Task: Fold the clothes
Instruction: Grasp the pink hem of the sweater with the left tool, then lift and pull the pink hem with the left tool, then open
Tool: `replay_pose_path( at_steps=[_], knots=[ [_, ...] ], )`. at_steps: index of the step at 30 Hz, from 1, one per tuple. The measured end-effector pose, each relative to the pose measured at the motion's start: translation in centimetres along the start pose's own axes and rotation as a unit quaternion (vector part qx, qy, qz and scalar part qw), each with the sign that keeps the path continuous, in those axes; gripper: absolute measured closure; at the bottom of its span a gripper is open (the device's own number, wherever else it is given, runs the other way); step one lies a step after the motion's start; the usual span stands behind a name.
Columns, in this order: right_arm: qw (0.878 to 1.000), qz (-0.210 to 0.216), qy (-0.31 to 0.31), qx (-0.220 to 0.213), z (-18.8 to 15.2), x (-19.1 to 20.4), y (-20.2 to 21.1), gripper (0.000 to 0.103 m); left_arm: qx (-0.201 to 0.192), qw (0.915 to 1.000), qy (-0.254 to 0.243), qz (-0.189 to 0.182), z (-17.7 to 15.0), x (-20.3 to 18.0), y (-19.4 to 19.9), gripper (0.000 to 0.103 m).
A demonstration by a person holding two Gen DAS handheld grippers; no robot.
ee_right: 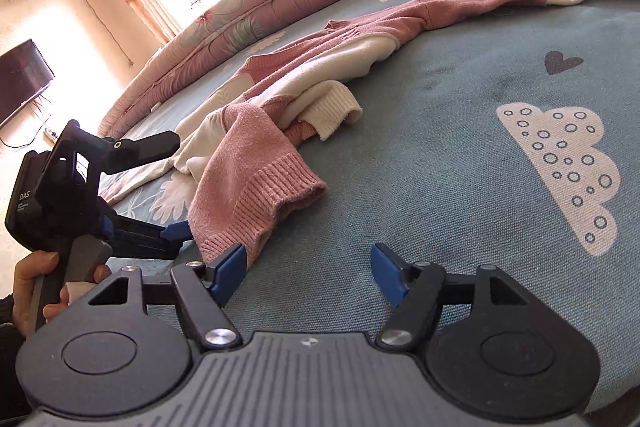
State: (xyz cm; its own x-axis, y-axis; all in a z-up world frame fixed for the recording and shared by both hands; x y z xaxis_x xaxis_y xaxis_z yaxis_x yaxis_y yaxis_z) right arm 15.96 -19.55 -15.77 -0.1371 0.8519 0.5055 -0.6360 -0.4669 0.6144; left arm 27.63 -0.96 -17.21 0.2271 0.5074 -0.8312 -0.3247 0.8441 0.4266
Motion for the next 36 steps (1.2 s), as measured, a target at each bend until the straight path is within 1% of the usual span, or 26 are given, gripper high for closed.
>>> replay_pose_path(
  at_steps=[2, 4, 7, 10, 11, 12, 13, 14, 15, 16, 19, 23, 25, 27, 29, 32, 34, 36],
  knots=[
    [1.000, 0.004, -0.006, -0.003, 0.0, -0.1, 0.1, 0.029, -0.004, 0.9998, -0.019, 0.001, 0.2, -0.2, -0.4, 0.001],
    [1.000, 0.009, -0.010, -0.006, -0.1, -0.2, 0.1, 0.029, -0.004, 0.9996, -0.027, -0.005, 0.0, -0.4, -0.3, 0.001],
    [1.000, 0.015, -0.012, -0.009, -0.1, -0.3, 0.2, 0.029, -0.009, 0.9979, 0.020, -0.061, -0.1, 0.0, 1.1, 0.004],
    [1.000, 0.023, -0.014, -0.015, -0.3, -0.5, 0.3, 0.029, -0.028, 0.9935, 0.057, -0.095, 0.0, 1.2, 1.1, 0.005],
    [0.999, 0.026, -0.016, -0.018, -0.4, -0.6, 0.3, 0.029, -0.035, 0.9916, 0.069, -0.104, 0.1, 1.6, 1.0, 0.018],
    [0.999, 0.029, -0.018, -0.019, -0.4, -0.7, 0.4, 0.029, -0.040, 0.9921, 0.073, -0.094, 0.2, 2.1, 0.8, 0.042],
    [0.999, 0.032, -0.019, -0.020, -0.4, -0.7, 0.4, 0.029, -0.043, 0.9934, 0.080, -0.071, 0.3, 2.9, 0.5, 0.058],
    [0.999, 0.034, -0.020, -0.020, -0.4, -0.8, 0.4, 0.029, -0.042, 0.9929, 0.100, -0.049, 0.4, 4.1, 0.0, 0.088],
    [0.999, 0.037, -0.022, -0.021, -0.4, -0.8, 0.4, 0.029, -0.044, 0.9924, 0.106, -0.045, 0.4, 4.5, -0.2, 0.092],
    [0.999, 0.040, -0.023, -0.021, -0.5, -0.9, 0.4, 0.029, -0.046, 0.9923, 0.103, -0.050, 0.4, 4.5, -0.3, 0.091],
    [0.998, 0.049, -0.028, -0.025, -0.6, -1.1, 0.5, 0.029, -0.047, 0.9954, 0.073, -0.041, 0.1, 3.9, -0.5, 0.090],
    [0.998, 0.052, -0.029, -0.028, -0.6, -1.1, 0.5, 0.029, -0.047, 0.9961, 0.069, -0.027, 0.4, 3.3, -0.3, 0.090],
    [0.998, 0.051, -0.026, -0.028, -0.6, -1.1, 0.5, 0.029, -0.047, 0.9963, 0.069, -0.020, 0.5, 3.1, -0.1, 0.092],
    [0.998, 0.046, -0.015, -0.028, -0.7, -0.9, 0.5, 0.029, -0.050, 0.9967, 0.063, -0.010, 0.8, 2.6, 0.2, 0.097],
    [0.999, 0.042, -0.008, -0.028, -0.7, -0.7, 0.5, 0.029, -0.072, 0.9967, 0.034, -0.012, 1.6, 1.3, 1.7, 0.097],
    [0.999, 0.039, -0.004, -0.029, -0.8, -0.6, 0.4, 0.027, -0.118, 0.9927, 0.014, -0.019, 3.0, 0.4, 5.3, 0.097],
    [0.999, 0.043, -0.007, -0.031, -0.8, -0.6, 0.4, 0.025, -0.152, 0.9881, 0.015, -0.020, 3.7, 0.5, 7.9, 0.097],
    [0.998, 0.043, -0.009, -0.033, -0.8, -0.5, 0.4, 0.025, -0.177, 0.9839, 0.021, -0.009, 4.3, 1.1, 10.2, 0.097]
  ],
)
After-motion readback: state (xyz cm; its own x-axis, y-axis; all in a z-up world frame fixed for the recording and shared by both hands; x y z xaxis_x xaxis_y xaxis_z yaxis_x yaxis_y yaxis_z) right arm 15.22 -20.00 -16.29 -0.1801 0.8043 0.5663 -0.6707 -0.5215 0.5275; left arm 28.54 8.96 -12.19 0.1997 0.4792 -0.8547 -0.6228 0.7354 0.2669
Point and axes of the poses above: each gripper's, at about its wrist camera, not at the fingertips, and y roughly against the way its jaws point, x to its left, z to its top, the point moved 6 cm from there along -y, roughly the way its jaws point, and after that the axes turned 5 degrees about x, right-handed, at the moved point
